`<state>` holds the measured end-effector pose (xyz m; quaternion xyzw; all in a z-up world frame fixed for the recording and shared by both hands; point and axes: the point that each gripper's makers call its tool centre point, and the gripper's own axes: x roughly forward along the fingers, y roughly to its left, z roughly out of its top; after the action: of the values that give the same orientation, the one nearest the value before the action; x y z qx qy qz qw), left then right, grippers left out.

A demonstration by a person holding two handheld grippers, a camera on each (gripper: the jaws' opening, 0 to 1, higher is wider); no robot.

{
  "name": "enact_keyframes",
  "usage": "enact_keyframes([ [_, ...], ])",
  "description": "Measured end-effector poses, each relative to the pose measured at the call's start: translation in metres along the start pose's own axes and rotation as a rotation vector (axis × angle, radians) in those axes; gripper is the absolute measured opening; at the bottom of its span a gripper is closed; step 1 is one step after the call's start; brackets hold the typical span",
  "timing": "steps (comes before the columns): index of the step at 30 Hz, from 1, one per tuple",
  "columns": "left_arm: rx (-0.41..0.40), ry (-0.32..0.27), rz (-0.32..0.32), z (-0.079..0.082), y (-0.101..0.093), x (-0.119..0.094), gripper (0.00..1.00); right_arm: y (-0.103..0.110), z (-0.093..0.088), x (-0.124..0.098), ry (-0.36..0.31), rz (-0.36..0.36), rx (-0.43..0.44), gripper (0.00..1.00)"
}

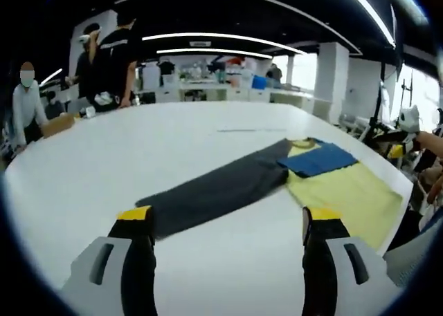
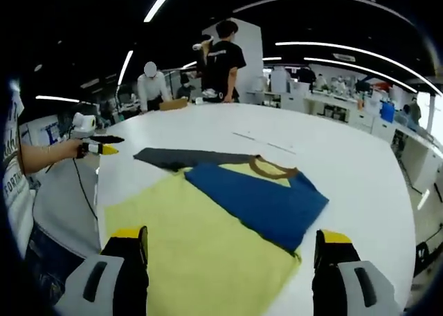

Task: Fold the garment on the visible template until the final outline fits inside the template.

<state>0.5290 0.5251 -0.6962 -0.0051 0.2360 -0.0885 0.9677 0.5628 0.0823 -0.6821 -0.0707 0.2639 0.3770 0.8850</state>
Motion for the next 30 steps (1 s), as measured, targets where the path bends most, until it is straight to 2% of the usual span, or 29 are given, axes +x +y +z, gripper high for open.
enact_keyframes([
  [8, -0.040, 0.036, 0.115, -0.020, 0.036, 0.008, 0.65, 0.015, 0.007, -0.012, -0.032, 0.006, -0.013, 0.99],
  [13, -0.043, 0.071, 0.169, -0.032, 0.051, 0.015, 0.56, 0.024, 0.010, -0.017, -0.053, 0.000, -0.008, 0.99],
  [18, -0.032, 0.094, 0.203, -0.042, 0.059, 0.022, 0.44, 0.029, 0.011, -0.024, -0.064, 0.000, -0.004, 0.99],
  [20, -0.036, 0.092, 0.215, -0.044, 0.063, 0.026, 0.42, 0.033, 0.012, -0.026, -0.068, 0.004, -0.004, 0.99],
  [24, -0.047, 0.127, 0.252, -0.053, 0.071, 0.032, 0.39, 0.039, 0.011, -0.029, -0.068, 0.008, 0.003, 0.99],
  [30, -0.103, 0.104, 0.284, -0.057, 0.083, 0.040, 0.33, 0.044, 0.005, -0.028, -0.056, 0.000, 0.012, 0.99],
])
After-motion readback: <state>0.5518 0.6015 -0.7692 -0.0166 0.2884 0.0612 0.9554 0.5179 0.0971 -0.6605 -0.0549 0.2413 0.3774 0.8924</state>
